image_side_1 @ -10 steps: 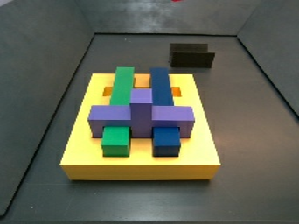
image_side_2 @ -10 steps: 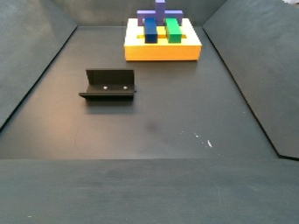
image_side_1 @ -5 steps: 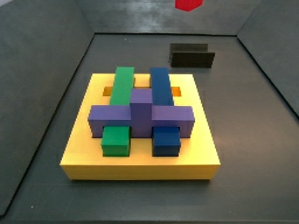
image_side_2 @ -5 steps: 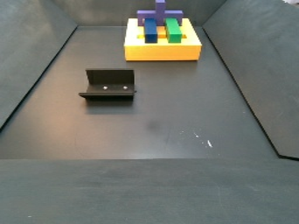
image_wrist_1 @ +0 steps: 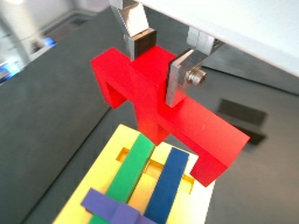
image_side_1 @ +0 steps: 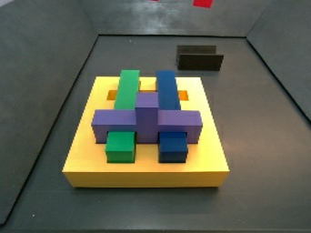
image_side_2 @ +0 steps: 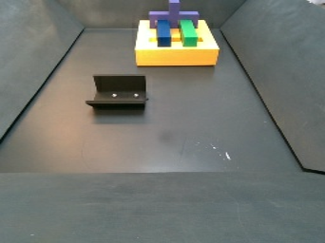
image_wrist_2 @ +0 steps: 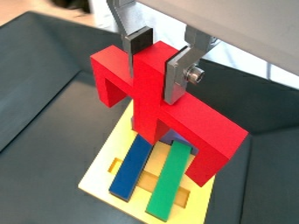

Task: Pick up the red object. Move up. Move to above the board. Insert the red object.
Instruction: Move to above the board, then insert the red object.

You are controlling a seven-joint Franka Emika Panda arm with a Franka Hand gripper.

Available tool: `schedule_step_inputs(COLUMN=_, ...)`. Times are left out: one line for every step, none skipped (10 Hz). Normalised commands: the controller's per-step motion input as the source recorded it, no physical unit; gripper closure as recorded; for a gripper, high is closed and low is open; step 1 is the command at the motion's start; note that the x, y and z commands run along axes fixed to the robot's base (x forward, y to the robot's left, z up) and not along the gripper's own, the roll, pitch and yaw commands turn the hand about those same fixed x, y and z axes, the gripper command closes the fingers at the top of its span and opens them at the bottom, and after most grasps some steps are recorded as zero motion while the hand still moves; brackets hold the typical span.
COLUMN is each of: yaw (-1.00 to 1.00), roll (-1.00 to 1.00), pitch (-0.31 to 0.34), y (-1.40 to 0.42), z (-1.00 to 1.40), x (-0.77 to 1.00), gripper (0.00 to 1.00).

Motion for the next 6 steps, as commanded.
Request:
schedule_step_inputs(yaw=1.0, roll=0.08, pitch=0.124, y=-0.03, z=0.03, x=0.04, gripper=1.0)
schedule_step_inputs(yaw=0.82, roll=0.09, pitch=0.142, y=-0.03, z=0.03, x=0.04, gripper=1.0)
schedule_step_inputs(yaw=0.58, roll=0.09, pitch=0.137, y=-0.02, z=0.03, x=0.05, gripper=1.0)
schedule_step_inputs(yaw=0.43, roll=0.08, pitch=0.132, y=-0.03, z=0.03, x=0.05, gripper=1.0)
schedule_step_inputs(yaw=0.0, roll=0.0, pitch=-0.019, y=0.0, z=-0.7, x=0.0, gripper=1.0)
schedule_step_inputs(yaw=0.0, roll=0.08, pitch=-0.119, y=0.0, z=-0.94, x=0.0, gripper=1.0)
